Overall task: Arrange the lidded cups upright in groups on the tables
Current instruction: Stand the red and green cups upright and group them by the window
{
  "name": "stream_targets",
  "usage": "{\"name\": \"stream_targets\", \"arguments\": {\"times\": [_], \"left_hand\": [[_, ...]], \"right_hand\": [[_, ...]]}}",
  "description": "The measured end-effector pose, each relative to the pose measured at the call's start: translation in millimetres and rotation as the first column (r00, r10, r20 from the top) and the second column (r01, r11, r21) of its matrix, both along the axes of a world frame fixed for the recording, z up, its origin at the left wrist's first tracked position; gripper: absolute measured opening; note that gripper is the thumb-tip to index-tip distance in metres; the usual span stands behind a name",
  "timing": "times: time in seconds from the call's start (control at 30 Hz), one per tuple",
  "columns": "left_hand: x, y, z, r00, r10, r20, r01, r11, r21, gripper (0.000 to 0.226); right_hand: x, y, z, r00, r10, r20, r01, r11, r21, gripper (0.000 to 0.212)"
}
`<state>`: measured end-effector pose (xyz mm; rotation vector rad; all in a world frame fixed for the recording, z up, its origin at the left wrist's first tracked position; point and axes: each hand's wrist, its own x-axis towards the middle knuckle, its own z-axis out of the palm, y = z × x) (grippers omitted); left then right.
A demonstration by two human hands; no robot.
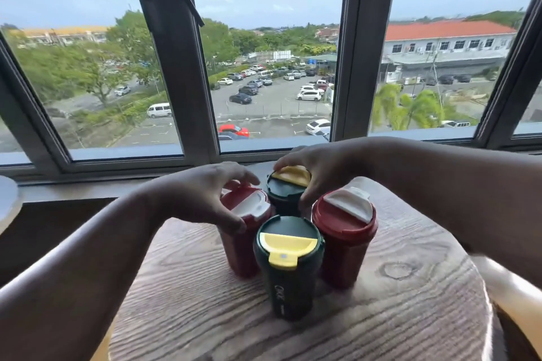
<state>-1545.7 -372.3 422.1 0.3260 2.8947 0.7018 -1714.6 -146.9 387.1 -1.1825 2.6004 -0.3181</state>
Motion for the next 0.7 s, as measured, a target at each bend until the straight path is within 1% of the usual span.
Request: {"name": "stream_targets", "arguments": {"times": [0.1,0.2,0.33,0.4,0.53,0.6,0.7], "left_hand": [[2,0,-4,0.999,0.03,-0.028,-0.03,1.0,-0.002,0.076],[7,6,-9,0.993,0.09,-0.078,-0.09,0.996,0.005,0.078],[14,10,-15,0.974,0.183,-0.136,-0.186,0.983,-0.01,0.088],[17,11,-17,0.962,0.223,-0.158,-0.229,0.973,-0.022,0.086],[22,11,-16,0.969,0.197,-0.151,-0.202,0.979,-0.02,0.071],[23,9,-14,0.983,0.148,-0.105,-0.147,0.989,0.019,0.071],[21,3,-15,0.991,0.117,-0.063,-0.113,0.991,0.07,0.074]], "right_hand": [[-6,0,-3,1.0,-0.003,0.006,0.004,0.999,-0.052,0.099],[-6,1,-7,1.0,0.006,-0.002,-0.006,0.997,-0.077,0.095],[-8,0,-10,0.994,0.038,-0.1,-0.047,0.995,-0.085,0.089],[-6,0,-7,0.989,0.043,-0.142,-0.056,0.994,-0.089,0.086],[-1,1,-6,0.977,0.036,-0.208,-0.063,0.99,-0.125,0.075],[1,2,-8,0.978,0.017,-0.21,-0.045,0.99,-0.133,0.074],[0,2,-10,0.98,-0.022,-0.197,-0.006,0.99,-0.141,0.075]]}}
